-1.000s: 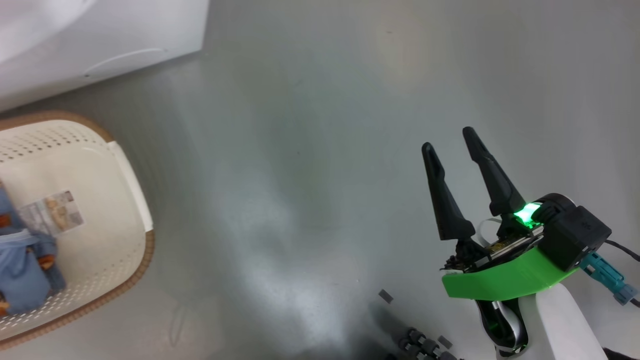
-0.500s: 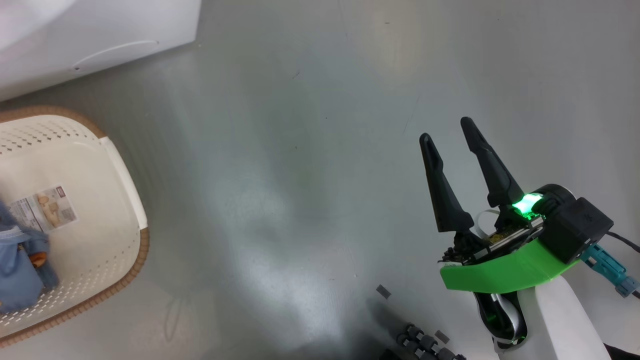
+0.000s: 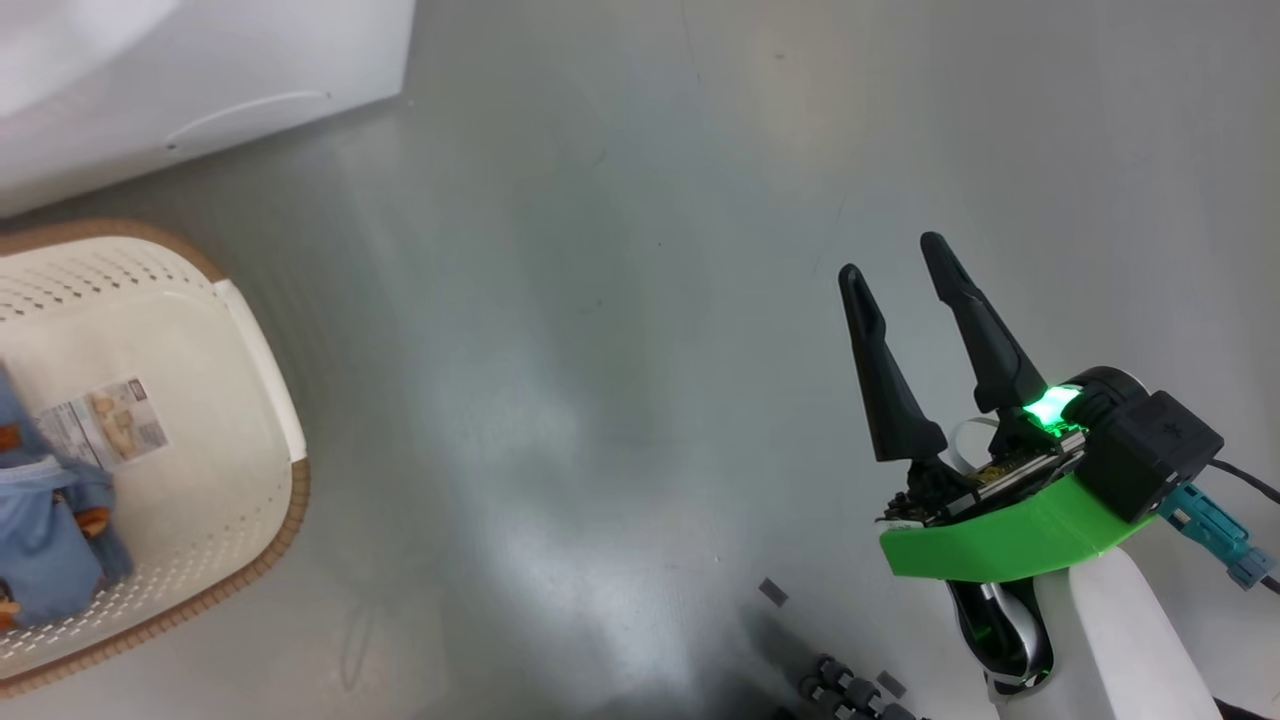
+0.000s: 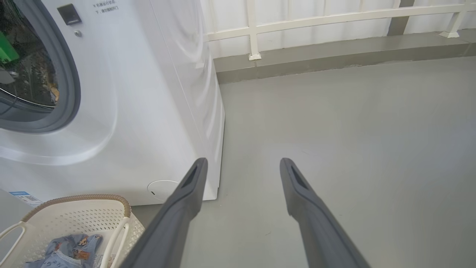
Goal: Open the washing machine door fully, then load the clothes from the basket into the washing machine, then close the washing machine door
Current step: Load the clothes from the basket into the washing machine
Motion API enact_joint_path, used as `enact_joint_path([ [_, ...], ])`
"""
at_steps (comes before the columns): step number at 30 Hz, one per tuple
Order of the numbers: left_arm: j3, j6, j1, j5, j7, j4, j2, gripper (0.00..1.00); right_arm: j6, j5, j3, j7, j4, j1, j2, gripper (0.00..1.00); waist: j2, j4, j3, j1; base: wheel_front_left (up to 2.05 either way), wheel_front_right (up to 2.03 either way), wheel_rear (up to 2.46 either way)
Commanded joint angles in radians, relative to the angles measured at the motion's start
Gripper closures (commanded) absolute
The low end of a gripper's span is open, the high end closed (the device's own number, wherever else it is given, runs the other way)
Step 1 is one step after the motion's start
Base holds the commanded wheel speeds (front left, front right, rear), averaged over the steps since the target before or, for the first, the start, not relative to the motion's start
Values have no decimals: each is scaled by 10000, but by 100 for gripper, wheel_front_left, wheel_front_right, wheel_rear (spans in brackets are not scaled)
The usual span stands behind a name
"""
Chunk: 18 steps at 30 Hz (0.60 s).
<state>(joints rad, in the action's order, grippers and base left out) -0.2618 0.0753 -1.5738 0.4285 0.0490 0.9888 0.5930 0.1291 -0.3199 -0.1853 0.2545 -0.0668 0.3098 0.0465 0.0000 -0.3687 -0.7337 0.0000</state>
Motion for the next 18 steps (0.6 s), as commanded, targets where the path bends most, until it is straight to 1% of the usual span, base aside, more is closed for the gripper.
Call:
enact_joint_path([
  [1,20,16,328,81,143,-150,327,0,16,-96,-134,72,-160,-113,37,0,0,65,171,0,0,0,0],
  [5,-21,30,722,122,436,-135,242,0,16,-27,-48,72,-120,-170,37,0,0,161,415,0,0,0,0],
  [7,-7,-5,1266,217,855,-254,96,0,16,62,65,72,-71,-257,37,0,0,301,690,0,0,0,0],
  [11,68,-202,2293,360,1475,-638,-97,0,16,208,192,72,6,-403,37,0,0,518,1118,0,0,0,0],
  [15,291,-525,3593,602,1891,-1544,-369,0,16,408,338,72,57,-581,37,0,0,822,1548,0,0,0,0],
  [18,502,-863,4875,723,2055,-2703,-603,0,16,581,445,72,99,-744,37,0,0,1119,1903,0,0,0,0],
])
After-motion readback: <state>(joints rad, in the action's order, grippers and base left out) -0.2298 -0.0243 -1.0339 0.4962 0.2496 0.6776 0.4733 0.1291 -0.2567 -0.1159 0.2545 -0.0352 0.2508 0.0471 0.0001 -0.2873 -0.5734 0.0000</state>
